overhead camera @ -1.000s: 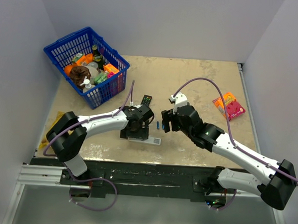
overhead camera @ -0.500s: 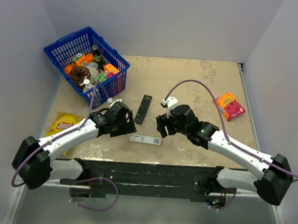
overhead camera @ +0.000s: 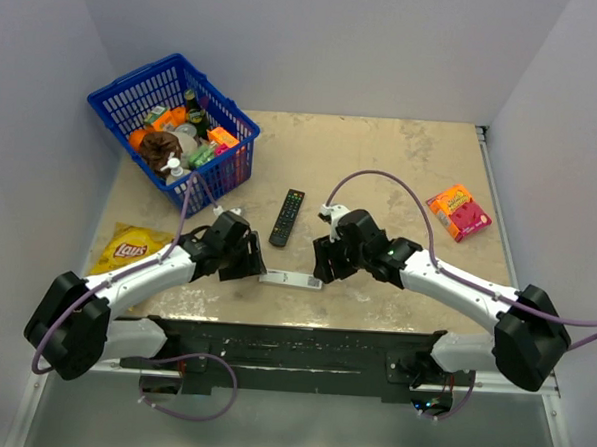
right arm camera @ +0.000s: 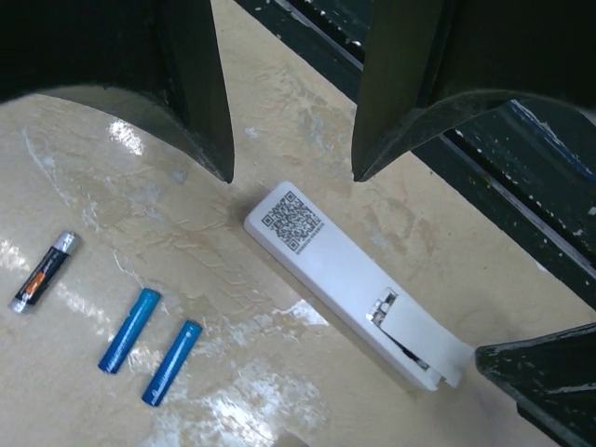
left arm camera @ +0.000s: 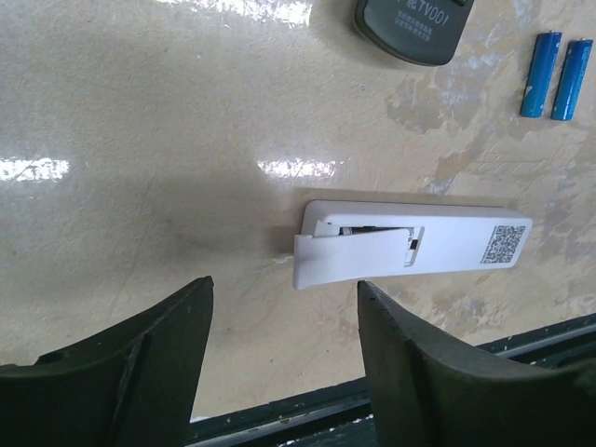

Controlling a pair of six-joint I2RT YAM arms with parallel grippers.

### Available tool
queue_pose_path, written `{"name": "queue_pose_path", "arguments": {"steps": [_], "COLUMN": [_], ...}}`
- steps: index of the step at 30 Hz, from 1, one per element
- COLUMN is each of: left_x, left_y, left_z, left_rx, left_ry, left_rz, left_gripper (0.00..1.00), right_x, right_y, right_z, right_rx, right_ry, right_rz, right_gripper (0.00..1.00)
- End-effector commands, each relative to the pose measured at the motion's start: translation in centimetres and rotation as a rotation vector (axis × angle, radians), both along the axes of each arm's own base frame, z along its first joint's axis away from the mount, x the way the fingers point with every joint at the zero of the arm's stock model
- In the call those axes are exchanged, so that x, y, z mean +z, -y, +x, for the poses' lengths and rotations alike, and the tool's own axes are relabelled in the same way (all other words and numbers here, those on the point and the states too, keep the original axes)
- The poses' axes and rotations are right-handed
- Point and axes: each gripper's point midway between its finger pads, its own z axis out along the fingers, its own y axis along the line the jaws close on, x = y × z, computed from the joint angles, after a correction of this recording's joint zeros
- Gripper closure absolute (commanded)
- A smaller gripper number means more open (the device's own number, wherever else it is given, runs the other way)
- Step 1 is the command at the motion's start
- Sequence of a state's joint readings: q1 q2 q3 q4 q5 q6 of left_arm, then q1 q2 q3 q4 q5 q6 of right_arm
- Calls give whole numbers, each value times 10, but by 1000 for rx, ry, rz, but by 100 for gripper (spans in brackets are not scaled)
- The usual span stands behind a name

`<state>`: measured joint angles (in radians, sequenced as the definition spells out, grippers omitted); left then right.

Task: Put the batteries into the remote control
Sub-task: Load the battery cover into the remote control.

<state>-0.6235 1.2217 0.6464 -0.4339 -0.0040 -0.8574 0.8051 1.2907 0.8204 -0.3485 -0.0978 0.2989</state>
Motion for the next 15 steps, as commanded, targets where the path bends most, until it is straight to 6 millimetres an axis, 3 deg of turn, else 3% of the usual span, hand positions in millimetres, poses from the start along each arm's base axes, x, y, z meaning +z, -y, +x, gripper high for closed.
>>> {"name": "queue_pose_path", "arguments": {"steps": [1,6,15], "left_x": [3,1,-10], "left_y": [13,19,18], "left_z": [10,10,5], "left_rx": [-47,-82,-115], "left_ry": [45,41,9], "left_rz": [-63,-79,-55], "left_gripper": [34,40,41], "right_x": [-4,-25,-49], "right_y": [-1,1,-6], "right_z": [2,-1,-6], "right_rx": [-106,-123,-113], "right_ry": [-104,-189,-257], "right_rz": [101,77,92], "right_gripper": [44,45,49]}}
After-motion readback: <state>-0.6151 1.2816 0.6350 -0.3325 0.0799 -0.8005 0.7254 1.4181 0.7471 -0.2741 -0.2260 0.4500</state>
